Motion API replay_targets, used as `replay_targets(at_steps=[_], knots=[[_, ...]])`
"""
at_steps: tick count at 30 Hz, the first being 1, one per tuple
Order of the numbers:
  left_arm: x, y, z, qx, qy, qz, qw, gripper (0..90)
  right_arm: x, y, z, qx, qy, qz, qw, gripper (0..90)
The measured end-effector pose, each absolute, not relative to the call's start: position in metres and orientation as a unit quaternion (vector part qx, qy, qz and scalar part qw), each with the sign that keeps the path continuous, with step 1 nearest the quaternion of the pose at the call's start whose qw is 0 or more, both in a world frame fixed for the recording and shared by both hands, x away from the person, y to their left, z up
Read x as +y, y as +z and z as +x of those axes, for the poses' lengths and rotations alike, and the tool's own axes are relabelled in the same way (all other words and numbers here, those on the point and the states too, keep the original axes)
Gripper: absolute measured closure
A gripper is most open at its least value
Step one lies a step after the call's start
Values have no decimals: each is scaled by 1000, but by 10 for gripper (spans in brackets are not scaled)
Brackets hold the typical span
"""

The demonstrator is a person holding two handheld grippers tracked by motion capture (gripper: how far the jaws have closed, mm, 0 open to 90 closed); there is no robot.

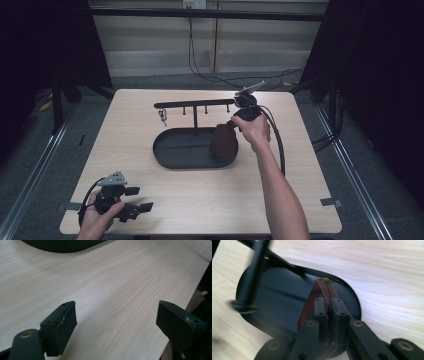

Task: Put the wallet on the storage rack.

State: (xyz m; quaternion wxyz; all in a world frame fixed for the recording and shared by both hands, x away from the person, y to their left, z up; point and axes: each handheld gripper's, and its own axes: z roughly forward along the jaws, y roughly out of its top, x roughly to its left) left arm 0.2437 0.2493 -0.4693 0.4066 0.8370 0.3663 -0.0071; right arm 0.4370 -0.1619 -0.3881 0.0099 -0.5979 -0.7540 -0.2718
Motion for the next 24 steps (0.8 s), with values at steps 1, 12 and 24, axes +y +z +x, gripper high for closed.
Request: replay_targets(at_steps=[1,12,24], knots=[[249,-469,243,367,-7,837,406,165,-162,-391,437,-751,-275,-600,10,835],[249,-469,243,367,-6,837,406,165,-165,-419,438,-741,-304,-598,23,841],[250,-469,243,373,-3,835,405,165,-161,-443,435,-750,-311,-584,20,816]])
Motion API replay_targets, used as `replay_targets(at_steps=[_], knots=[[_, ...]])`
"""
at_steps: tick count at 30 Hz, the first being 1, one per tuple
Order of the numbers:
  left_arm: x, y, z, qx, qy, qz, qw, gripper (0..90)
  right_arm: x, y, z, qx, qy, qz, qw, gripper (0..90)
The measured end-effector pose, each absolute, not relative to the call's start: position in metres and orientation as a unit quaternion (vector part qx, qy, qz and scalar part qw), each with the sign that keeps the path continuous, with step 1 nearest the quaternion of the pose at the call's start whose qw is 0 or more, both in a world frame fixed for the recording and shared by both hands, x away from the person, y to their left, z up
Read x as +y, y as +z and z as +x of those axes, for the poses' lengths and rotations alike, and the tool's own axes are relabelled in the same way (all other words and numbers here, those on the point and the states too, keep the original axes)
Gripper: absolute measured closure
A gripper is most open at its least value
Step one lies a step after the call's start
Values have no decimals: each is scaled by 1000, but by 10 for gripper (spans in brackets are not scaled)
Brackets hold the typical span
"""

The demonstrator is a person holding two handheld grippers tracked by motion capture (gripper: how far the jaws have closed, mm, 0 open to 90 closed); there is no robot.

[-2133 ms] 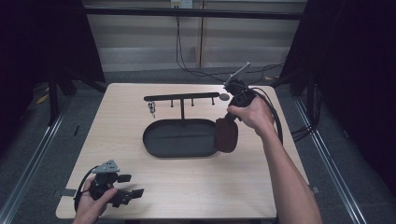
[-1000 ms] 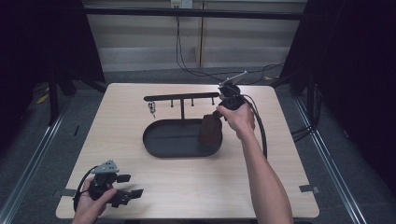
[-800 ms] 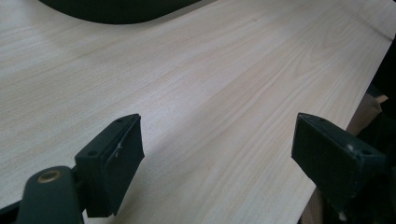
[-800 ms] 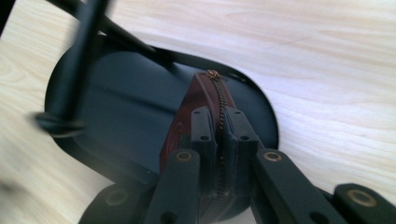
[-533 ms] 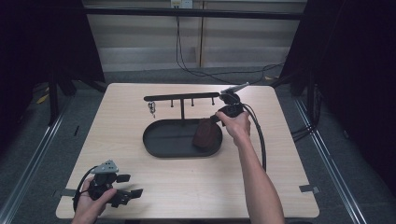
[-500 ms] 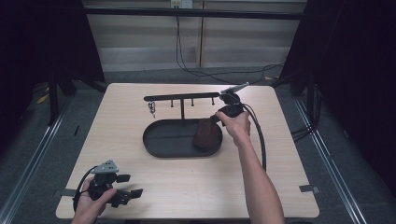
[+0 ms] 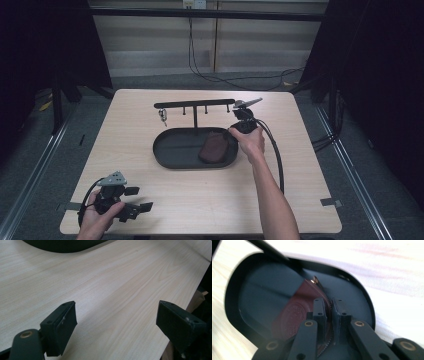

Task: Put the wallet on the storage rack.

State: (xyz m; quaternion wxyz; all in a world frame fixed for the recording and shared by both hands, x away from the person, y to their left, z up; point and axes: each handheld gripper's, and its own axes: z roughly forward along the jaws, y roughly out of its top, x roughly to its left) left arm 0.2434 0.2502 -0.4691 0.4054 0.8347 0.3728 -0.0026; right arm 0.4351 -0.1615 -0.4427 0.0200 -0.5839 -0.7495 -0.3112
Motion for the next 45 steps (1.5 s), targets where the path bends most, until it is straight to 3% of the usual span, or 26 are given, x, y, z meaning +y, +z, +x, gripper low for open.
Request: replay_targets(at_steps=[12,34,45], knots=[[251,-469,245,375,-3,833,407,165,-164,-441,423,-753,-320,-575,-6,697],[254,-470,246,383,-2,828,409,166,-186,-421,385,-749,-388,-534,-55,247],[254,-469,246,389,4,825,410,166,-204,-414,356,-748,-395,-529,-67,174]])
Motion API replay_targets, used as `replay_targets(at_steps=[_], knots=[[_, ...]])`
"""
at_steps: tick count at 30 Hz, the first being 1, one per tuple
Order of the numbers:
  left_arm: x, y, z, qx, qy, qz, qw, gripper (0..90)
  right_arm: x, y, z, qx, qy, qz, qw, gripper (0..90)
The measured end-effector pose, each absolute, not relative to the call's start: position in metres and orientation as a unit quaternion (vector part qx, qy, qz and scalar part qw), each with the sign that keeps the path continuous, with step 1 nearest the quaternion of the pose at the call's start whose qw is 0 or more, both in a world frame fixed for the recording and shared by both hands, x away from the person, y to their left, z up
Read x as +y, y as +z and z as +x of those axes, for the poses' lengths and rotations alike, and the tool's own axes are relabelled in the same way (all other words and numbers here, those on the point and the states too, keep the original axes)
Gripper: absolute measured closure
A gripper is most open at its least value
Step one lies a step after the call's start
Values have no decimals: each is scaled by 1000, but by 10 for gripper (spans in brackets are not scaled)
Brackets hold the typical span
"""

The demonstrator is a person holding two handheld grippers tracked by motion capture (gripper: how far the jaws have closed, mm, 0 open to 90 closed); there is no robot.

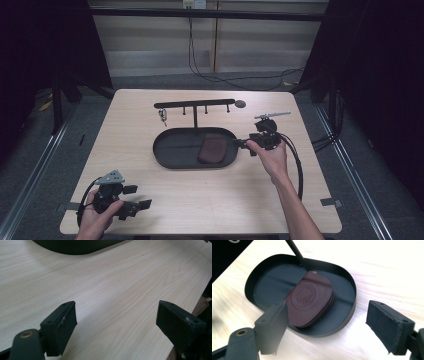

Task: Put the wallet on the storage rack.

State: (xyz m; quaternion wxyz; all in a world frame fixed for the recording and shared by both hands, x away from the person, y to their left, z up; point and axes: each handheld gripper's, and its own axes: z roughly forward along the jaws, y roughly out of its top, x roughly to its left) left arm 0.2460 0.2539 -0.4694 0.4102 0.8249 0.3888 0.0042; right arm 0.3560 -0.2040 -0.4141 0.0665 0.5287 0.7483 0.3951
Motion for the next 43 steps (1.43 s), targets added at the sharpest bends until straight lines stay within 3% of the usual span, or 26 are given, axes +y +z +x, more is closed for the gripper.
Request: replay_targets(at_steps=[10,23,33,43], knots=[[255,-469,246,398,6,819,413,173,-217,-413,326,744,410,522,81,177],[256,-470,247,401,5,817,415,173,-249,-435,282,738,408,531,83,170],[256,-470,247,399,7,815,421,171,-268,-453,242,744,383,536,111,170],[254,-473,248,415,22,809,415,171,-280,-476,226,739,363,554,121,182]])
